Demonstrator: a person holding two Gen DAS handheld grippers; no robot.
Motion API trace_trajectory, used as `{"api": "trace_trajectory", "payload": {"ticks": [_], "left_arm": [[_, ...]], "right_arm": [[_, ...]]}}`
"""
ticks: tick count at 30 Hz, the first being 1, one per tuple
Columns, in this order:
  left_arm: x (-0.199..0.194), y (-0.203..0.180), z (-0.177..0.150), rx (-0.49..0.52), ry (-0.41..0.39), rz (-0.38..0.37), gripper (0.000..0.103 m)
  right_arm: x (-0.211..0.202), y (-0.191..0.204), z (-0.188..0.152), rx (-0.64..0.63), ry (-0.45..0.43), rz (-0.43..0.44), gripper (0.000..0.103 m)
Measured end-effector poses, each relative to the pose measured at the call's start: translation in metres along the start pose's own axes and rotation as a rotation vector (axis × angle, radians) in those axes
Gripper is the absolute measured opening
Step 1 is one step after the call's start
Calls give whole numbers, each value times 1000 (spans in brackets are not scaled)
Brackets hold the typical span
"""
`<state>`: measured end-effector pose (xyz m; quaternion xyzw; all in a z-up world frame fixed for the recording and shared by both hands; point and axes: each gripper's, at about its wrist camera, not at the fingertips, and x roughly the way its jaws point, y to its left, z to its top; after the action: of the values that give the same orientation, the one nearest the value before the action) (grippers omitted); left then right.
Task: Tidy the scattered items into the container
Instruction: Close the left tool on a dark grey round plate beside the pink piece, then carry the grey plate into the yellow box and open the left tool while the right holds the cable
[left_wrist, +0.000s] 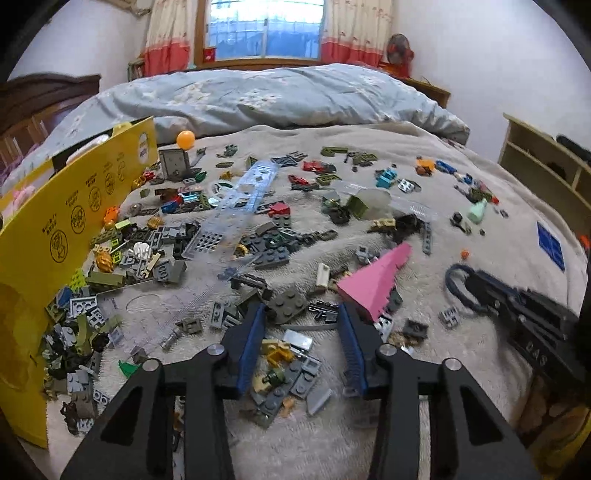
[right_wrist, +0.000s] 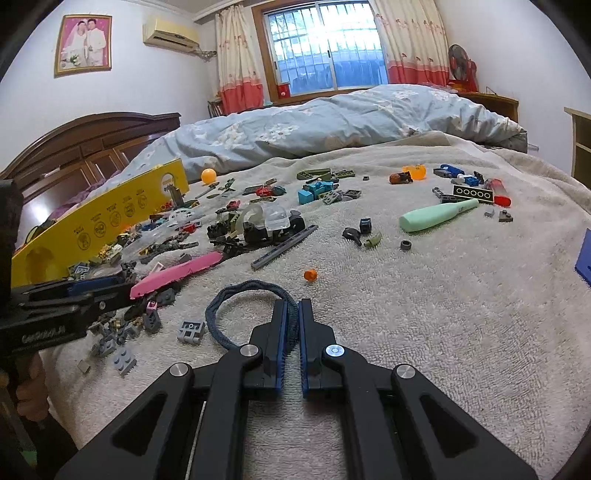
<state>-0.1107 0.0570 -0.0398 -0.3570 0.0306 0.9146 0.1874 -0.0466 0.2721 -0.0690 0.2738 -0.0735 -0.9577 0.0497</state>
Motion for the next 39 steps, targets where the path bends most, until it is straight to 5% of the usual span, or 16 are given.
{"api": "trace_trajectory", "payload": {"ticks": [10,13,39], "left_arm": [[7,4,2,-50,-13,14,37],[8,3,2,-45,-17,25,23],[-64,25,7,-67,-128,36,23]], "right_arm": [[0,-3,-1,16,-7,17,6],[0,-3,-1,15,-6,16,5],[-21,25,10,-19,-30,57,6]]}}
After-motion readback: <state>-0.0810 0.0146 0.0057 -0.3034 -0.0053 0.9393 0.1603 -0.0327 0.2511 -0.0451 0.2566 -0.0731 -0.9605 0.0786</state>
